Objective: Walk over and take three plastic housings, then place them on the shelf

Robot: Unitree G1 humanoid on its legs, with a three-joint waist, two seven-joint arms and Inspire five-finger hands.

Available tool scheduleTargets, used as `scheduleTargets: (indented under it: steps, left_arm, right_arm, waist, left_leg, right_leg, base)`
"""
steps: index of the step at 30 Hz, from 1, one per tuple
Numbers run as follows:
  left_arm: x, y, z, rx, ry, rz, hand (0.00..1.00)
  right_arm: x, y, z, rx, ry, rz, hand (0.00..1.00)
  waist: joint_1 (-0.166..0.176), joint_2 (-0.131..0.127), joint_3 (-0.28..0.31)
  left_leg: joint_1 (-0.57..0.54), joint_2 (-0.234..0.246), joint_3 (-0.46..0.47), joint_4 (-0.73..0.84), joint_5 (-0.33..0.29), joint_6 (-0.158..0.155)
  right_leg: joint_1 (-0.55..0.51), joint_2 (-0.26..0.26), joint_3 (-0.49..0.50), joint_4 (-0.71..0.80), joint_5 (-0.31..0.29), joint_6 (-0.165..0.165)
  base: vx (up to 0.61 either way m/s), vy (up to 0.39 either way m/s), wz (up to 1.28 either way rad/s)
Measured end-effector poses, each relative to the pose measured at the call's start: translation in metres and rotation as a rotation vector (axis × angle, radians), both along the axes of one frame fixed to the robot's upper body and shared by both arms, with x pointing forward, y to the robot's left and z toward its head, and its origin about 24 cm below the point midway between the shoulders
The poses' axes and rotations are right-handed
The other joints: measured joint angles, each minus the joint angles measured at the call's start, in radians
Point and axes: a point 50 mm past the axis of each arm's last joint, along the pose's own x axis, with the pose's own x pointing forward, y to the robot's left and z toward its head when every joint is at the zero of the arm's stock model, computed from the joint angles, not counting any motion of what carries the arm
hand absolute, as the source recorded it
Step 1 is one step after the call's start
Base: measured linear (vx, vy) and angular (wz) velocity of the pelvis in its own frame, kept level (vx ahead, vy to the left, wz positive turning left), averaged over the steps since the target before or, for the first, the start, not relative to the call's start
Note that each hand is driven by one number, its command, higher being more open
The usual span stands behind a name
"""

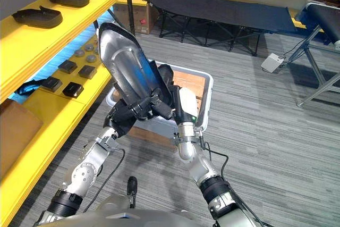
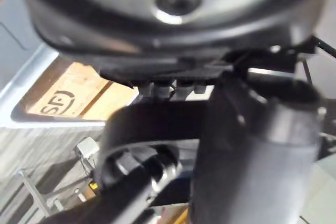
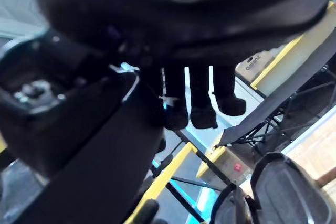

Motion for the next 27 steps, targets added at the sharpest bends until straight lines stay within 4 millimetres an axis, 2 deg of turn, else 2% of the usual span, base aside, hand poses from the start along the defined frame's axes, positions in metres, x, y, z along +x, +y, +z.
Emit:
scheduleTargets:
  steps: [5,12,14,18,27]
  left_arm:
    - [-0.007,0.001,-0.007,-0.008,0.036,0.009,0.0]
    - [-0.011,0.002,-0.003,-0.027,0.043,0.074,0.0]
    - [-0.012,0.011,-0.006,-0.024,0.077,0.171,0.0]
    - [-0.017,0.016,-0.01,-0.018,0.079,0.204,0.0]
    - [-0.025,0.013,-0.016,-0.024,0.114,0.21,0.0]
  right_arm:
    - [0.0,0.004,0.008,0.011,-0.021,0.044,0.0]
    - [-0.004,0.009,0.003,0.089,0.052,0.082,0.0]
    - [-0.01,0.019,0.002,0.112,0.065,0.13,0.0]
    - [-0.015,0.027,-0.003,0.151,0.093,0.144,0.0]
    - [-0.023,0.026,-0.012,0.18,0.142,0.137,0.0]
  waist:
    - [0.001,0.012,-0.007]
    - [0.001,0.014,-0.009]
    - [-0.003,0.014,-0.009]
    - [0.0,0.013,-0.009]
    - [0.0,0.012,-0.01]
  left_leg:
    - [0.0,0.0,-0.002,0.0,-0.001,-0.001]
    - [0.0,-0.001,-0.003,-0.001,-0.001,-0.002]
    - [0.0,-0.001,-0.001,-0.001,-0.001,-0.001]
    - [-0.001,-0.001,-0.001,-0.001,-0.001,-0.001]
    - [-0.008,-0.004,-0.001,-0.001,-0.002,-0.003]
  right_leg:
    - [-0.003,0.001,-0.002,0.0,-0.001,-0.001]
    - [-0.003,0.0,-0.005,-0.002,-0.001,-0.001]
    - [-0.006,0.001,-0.002,-0.002,-0.001,-0.001]
    - [-0.005,0.001,-0.003,-0.002,-0.002,-0.003]
    - [-0.012,0.0,-0.009,-0.002,-0.005,-0.008]
  base:
    - [0.0,0.0,0.0]
    - [0.0,0.0,0.0]
    - [0.0,0.0,-0.06]
    - [0.0,0.0,0.0]
    - [0.0,0.0,0.02]
